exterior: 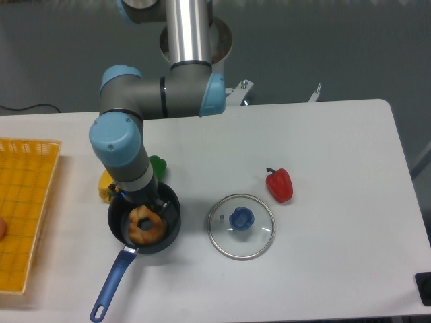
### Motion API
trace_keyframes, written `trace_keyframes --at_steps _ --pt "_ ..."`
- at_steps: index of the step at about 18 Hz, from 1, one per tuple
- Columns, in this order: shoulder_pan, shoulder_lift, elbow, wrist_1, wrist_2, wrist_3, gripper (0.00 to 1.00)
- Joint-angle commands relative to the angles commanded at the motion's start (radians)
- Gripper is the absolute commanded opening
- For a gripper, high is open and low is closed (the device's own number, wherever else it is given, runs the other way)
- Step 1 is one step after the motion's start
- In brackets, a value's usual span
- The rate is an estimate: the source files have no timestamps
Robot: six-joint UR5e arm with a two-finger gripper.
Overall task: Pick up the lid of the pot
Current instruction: 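Move the gripper from the pan over to the glass lid's blue knob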
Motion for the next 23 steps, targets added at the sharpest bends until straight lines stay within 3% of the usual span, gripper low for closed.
trace_keyframes --at_steps 7,14,23 --pt "0.087 0.015 -0.002 0.008 0.050 0.044 1.00" --pt "0.193 0.057 -0.066 -0.011 0.089 0.314 1.00" --pt "0.247 0.017 -0.091 -0.008 0.089 0.380 1.00"
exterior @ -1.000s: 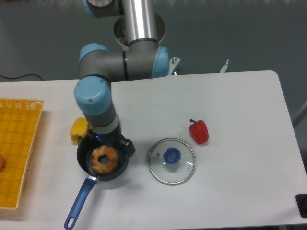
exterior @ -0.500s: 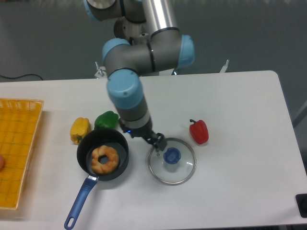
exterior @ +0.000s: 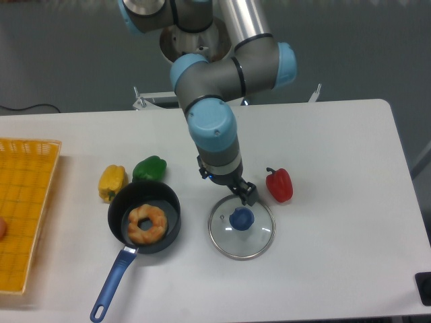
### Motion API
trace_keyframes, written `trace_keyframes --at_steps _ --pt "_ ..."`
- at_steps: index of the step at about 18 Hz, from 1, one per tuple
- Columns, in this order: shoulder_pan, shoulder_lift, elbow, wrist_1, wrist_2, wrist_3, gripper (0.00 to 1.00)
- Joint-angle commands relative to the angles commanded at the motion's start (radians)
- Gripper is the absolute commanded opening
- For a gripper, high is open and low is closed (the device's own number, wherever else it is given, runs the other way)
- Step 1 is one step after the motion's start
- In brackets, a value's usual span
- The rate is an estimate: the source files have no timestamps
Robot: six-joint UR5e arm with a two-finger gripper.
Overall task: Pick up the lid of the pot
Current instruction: 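Move the gripper from the pan over to the glass lid's blue knob, then lower the gripper onto the blue knob of the glass lid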
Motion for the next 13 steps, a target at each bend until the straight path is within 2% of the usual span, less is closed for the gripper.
trace_keyframes --at_steps 4,6,8,10,13 --pt "0.034 -0.020 0.003 0.008 -0.032 -0.095 1.00" --pt "0.043 -0.038 0.017 0.017 -0.043 -0.075 1.00" --pt "0.038 -0.077 0.055 0.014 -0.040 0.000 1.00" --pt "0.035 -0.098 0.081 0.024 -0.044 -0.021 1.00" --pt "0.040 -0.101 0.075 0.061 -0.081 -0.043 1.00"
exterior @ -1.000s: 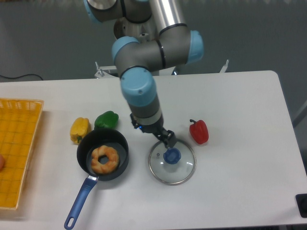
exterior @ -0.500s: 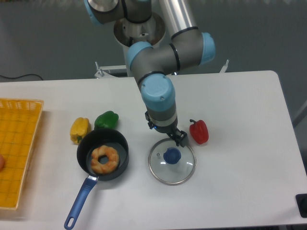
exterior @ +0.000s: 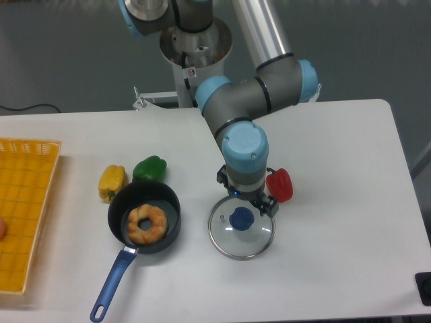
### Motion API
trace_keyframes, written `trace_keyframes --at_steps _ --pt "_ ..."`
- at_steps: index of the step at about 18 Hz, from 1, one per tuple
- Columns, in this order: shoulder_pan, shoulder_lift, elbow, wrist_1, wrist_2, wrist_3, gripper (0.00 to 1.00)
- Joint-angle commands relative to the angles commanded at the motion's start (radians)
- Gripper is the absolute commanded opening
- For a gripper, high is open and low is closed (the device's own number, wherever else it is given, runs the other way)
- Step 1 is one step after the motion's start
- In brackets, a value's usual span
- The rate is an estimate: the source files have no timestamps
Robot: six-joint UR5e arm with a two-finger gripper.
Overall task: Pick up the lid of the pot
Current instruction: 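Lower the gripper onto the blue knob of the glass lid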
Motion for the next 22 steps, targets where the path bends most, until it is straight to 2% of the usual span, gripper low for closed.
trace_keyframes --at_steps 12,22 --pt "0.002 -0.048 -0.009 0.058 -0.043 0.009 1.00" --pt "-0.005 -0.063 -0.011 0.057 -0.032 0.119 1.00"
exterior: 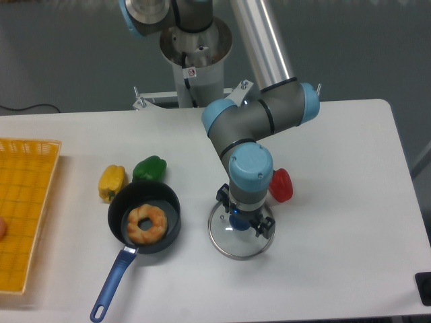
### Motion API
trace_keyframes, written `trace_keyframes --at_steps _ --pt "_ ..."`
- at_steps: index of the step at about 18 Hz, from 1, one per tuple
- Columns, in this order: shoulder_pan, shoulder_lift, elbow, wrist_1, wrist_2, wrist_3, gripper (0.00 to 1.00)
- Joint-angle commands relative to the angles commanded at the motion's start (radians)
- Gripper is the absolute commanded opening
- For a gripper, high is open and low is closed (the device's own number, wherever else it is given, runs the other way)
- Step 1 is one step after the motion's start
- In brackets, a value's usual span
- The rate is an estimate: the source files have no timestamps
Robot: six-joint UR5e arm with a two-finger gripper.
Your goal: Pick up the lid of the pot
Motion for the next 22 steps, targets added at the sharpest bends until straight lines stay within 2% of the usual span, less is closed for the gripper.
trace_keyframes --at_steps 8,22 --pt "-0.005 0.002 -0.028 0.002 0.002 0.003 1.00" --pt "-0.005 -0.005 -0.032 0.002 0.000 -0.024 1.00"
